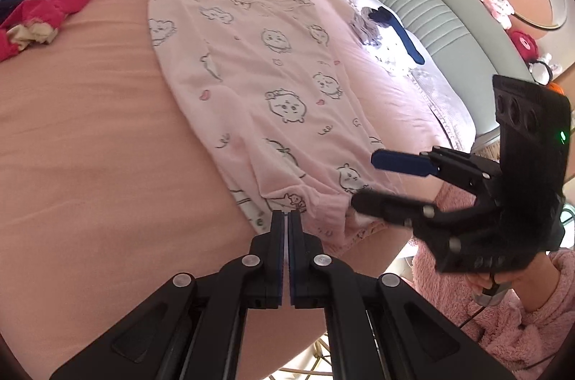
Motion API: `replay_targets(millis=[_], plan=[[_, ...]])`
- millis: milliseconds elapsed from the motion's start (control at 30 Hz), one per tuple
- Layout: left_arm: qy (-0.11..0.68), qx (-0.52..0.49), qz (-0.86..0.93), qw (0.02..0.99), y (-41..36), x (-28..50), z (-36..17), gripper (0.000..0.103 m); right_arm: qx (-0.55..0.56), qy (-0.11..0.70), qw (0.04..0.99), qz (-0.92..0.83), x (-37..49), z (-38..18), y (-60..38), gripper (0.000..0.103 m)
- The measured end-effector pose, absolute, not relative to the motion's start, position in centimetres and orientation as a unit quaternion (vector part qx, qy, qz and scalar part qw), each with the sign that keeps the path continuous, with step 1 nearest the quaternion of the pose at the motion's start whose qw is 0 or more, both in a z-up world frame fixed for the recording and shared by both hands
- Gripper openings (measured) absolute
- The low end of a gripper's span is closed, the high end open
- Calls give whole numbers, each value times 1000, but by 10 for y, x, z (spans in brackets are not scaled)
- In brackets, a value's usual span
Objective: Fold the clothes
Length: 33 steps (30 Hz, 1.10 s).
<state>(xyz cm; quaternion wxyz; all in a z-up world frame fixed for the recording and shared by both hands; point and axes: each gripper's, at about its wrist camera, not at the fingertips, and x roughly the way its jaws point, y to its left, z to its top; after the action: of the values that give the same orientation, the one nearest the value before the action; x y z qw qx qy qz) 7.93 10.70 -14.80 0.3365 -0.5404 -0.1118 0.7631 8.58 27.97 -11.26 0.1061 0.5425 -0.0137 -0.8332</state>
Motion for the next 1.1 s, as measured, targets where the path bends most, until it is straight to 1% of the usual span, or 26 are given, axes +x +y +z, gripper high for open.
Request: replay_targets(millis=[67,200,300,433,600,733,833,900,933,967,1067,1100], plan=[[-109,-544,760,339,107,78,-150,1,544,-25,103,-833,75,-117,282,61],[-100,-546,756,347,113,78,-152,1,554,29,108,-825,64,-127,269,61],[-97,-547,754,351,114,77,-153,1,544,-1,96,-833,63,-125,278,61],[-94,-538,757,358,116,76,-151,1,580,39,124,-804,58,-147,271,61],[-78,-539,761,353,121,75,-153,1,572,74,163,-800,63,-147,260,62],[-43,-539,764,351,131,78,-157,8,567,67,176,-802,68,-142,263,62],[-20,-530,772,349,135,81,-155,10,567,46,167,-805,71,-140,272,62],[-23,-525,778,344,131,80,-153,24,563,25,152,-812,73,-136,283,62],[-27,-521,781,343,128,79,-152,45,560,13,143,-816,73,-134,288,62],[-34,-517,783,345,125,79,-151,60,555,1,144,-820,73,-130,292,62],[-35,-500,789,355,123,81,-145,60,533,-41,162,-829,72,-116,302,62],[-32,-494,791,361,124,83,-143,60,531,-42,163,-830,69,-113,300,62]])
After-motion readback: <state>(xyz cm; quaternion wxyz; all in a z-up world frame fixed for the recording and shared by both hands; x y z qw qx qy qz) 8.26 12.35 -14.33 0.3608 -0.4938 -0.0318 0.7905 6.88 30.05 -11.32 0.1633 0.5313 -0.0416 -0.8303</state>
